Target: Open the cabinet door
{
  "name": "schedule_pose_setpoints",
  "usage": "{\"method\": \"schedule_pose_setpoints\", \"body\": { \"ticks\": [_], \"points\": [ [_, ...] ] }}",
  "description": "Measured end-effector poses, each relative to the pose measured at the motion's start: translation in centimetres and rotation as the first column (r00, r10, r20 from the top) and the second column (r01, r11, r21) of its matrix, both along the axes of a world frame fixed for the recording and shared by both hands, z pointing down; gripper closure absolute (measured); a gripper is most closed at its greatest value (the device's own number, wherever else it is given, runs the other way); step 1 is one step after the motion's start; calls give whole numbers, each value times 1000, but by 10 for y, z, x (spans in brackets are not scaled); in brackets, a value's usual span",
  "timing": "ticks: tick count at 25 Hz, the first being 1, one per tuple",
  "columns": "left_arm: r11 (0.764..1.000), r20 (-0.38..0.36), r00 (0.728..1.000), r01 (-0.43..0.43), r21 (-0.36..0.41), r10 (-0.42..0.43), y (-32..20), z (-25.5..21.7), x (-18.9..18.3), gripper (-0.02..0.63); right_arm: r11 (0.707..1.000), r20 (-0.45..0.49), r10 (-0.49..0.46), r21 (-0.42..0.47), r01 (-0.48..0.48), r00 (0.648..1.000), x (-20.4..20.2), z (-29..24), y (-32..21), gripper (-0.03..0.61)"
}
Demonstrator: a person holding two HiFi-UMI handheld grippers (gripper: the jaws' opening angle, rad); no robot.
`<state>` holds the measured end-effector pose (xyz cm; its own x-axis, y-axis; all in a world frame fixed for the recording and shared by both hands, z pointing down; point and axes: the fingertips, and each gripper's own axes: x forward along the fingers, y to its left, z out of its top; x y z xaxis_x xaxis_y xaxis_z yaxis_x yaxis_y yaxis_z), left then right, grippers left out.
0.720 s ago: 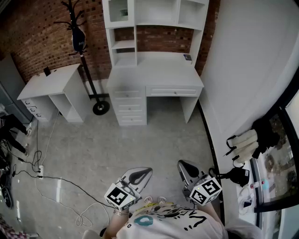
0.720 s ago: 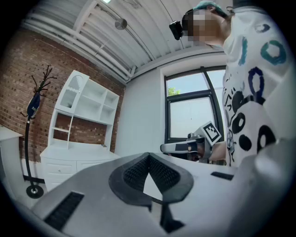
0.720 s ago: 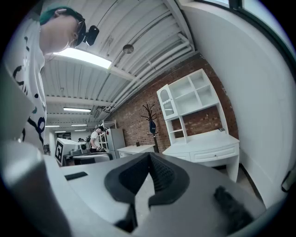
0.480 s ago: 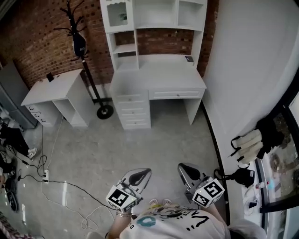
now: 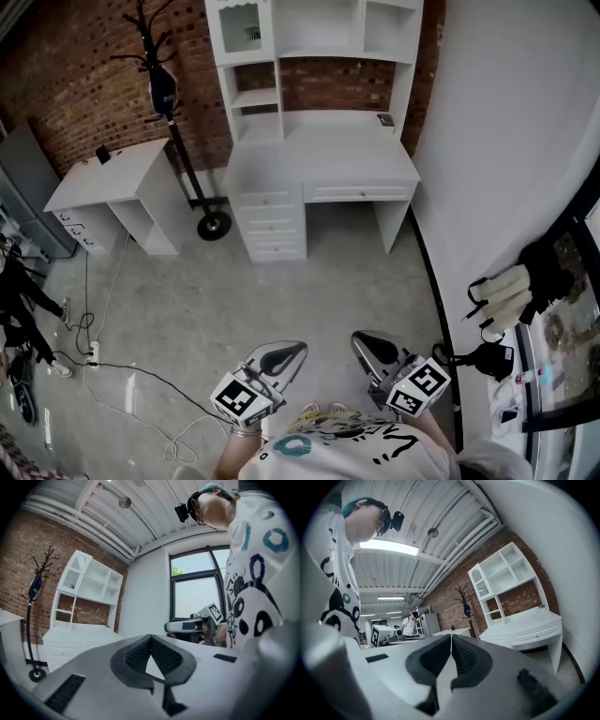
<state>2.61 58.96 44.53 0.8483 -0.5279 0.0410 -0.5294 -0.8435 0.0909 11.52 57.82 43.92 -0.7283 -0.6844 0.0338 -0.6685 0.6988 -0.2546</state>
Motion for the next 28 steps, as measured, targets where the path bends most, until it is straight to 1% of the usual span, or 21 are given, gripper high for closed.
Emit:
{"method": "schedule_pose_setpoints", "body": {
  "ticks": [1, 3, 5, 9, 12, 14, 15, 17, 22, 24, 28],
  "points": [
    [999, 5, 999, -37, 5, 37, 4, 1, 2, 598, 1000, -6, -3, 3, 3, 1000, -4, 1, -1, 551],
    [997, 31, 996, -80, 5, 80, 9, 7, 3, 598, 1000, -14, -9, 5, 9, 1000, -13, 3, -2, 549],
    [995, 55, 994, -100, 2, 100, 11, 14, 3, 598, 1000, -6, -23, -5, 23, 1000, -22, 5, -1, 549],
    [991, 60, 989, -133, -11, 133, 16, 25, 0, 598, 996, 4, -72, -53, 72, 997, -44, 18, 4, 549],
    [984, 122, 977, -174, -31, 177, 22, 35, -1, 598, 993, 6, -92, -75, 92, 996, -57, 26, 4, 549],
    [979, 165, 965, -200, -28, 202, 22, 41, 0, 598, 993, 14, -96, -74, 97, 995, -61, 26, 1, 549],
    [978, 173, 962, -208, -26, 210, 21, 43, 1, 598, 993, 17, -94, -74, 95, 995, -60, 26, -1, 549],
    [978, 172, 963, -206, -25, 208, 13, 45, 2, 598, 993, 20, -88, -77, 89, 996, -58, 28, -9, 549],
    [987, 153, 975, -163, -14, 163, -26, 37, 0, 598, 992, 30, -101, -73, 102, 994, -54, 26, -39, 549],
    [986, 156, 974, -168, -5, 167, -37, 35, 3, 598, 992, 28, -105, -62, 107, 994, -52, 23, -55, 549],
    [980, 217, 957, -200, 12, 193, -61, 42, 14, 598, 992, 35, -112, -56, 114, 993, -45, 20, -91, 549]
  ]
}}
